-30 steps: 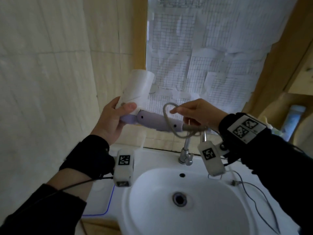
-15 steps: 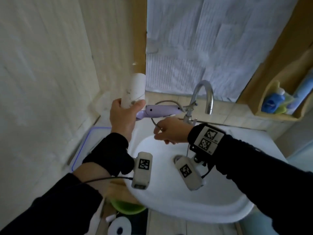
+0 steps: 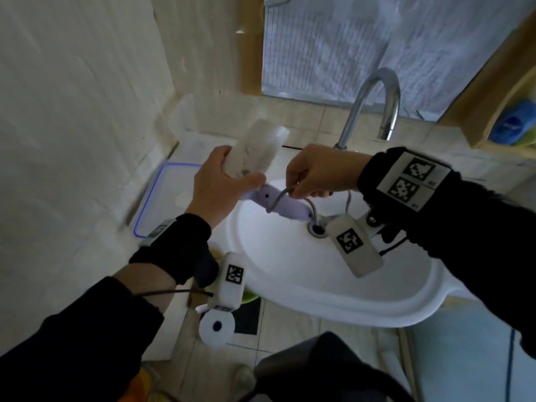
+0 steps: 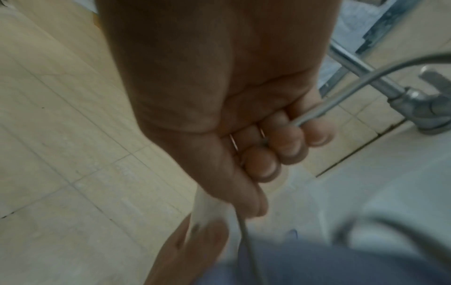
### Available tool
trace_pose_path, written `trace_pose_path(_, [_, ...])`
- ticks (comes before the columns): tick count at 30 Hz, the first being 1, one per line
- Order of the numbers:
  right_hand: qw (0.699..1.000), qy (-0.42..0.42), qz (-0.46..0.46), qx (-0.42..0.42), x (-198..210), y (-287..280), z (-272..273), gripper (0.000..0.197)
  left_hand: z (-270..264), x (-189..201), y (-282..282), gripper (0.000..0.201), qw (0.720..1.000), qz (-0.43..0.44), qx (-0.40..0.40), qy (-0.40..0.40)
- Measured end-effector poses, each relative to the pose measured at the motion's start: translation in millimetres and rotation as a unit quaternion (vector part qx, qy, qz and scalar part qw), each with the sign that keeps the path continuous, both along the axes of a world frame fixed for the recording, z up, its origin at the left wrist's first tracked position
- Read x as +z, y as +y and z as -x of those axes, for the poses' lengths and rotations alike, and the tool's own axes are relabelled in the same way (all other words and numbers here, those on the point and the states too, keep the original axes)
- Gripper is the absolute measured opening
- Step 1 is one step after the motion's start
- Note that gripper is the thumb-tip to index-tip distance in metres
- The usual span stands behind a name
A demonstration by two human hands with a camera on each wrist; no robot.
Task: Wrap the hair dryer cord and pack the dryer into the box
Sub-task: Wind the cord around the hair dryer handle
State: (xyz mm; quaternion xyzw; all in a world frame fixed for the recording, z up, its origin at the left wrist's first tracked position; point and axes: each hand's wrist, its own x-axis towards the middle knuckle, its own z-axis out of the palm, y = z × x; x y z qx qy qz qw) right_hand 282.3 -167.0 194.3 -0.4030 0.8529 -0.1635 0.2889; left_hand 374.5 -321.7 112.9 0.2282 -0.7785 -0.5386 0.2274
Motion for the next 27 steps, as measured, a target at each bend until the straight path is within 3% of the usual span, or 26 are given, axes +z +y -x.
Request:
trace_pose_path(7, [0.995, 0.074, -0.069, 0.027, 10, 15, 21, 0.038, -19, -1, -12, 0.056, 0.982, -0.118, -0.148, -0.018])
trace_pose_path(10, [0.999, 0.008, -0.047, -0.003, 6, 24, 31, 0.032, -19, 0, -19, 0.054, 0.965, -0.215, -0.15, 0.019])
trace_pose_path(15, [0.978, -0.132, 0.113, -0.117, -18, 31, 43, 0.014, -16, -4, -15, 0.067, 0.903, -0.388, -0.175, 0.053])
trace_pose_path(18, [0.941, -0.169, 0.2, -0.216, -48, 25, 35, 0.026, -15, -9, 4, 0.05, 0.854, -0.492, -0.157, 0.053])
trace_pose_path(20, [0.904, -0.242, 0.248, -0.252, -72, 19, 22, 0.033, -13, -12, 16, 0.031, 0.836, -0.533, -0.121, 0.057])
trace_pose_path(21, [0.902, -0.25, 0.241, -0.255, -83, 16, 16, 0.031, -11, -14, 19, 0.024, 0.827, -0.547, -0.111, 0.064])
trace_pose_path(23, [0.938, -0.203, 0.166, -0.228, -99, 12, 7, 0.025, -9, -16, 23, 0.016, 0.823, -0.554, -0.095, 0.082])
trace_pose_path(25, [0.97, -0.149, 0.079, -0.172, -108, 7, -1, 0.028, -7, -20, 21, 0.015, 0.842, -0.529, -0.068, 0.083])
trace_pose_path(27, [0.982, -0.128, 0.031, -0.136, -111, 3, -6, 0.029, -5, -28, 17, 0.044, 0.866, -0.494, -0.021, 0.074])
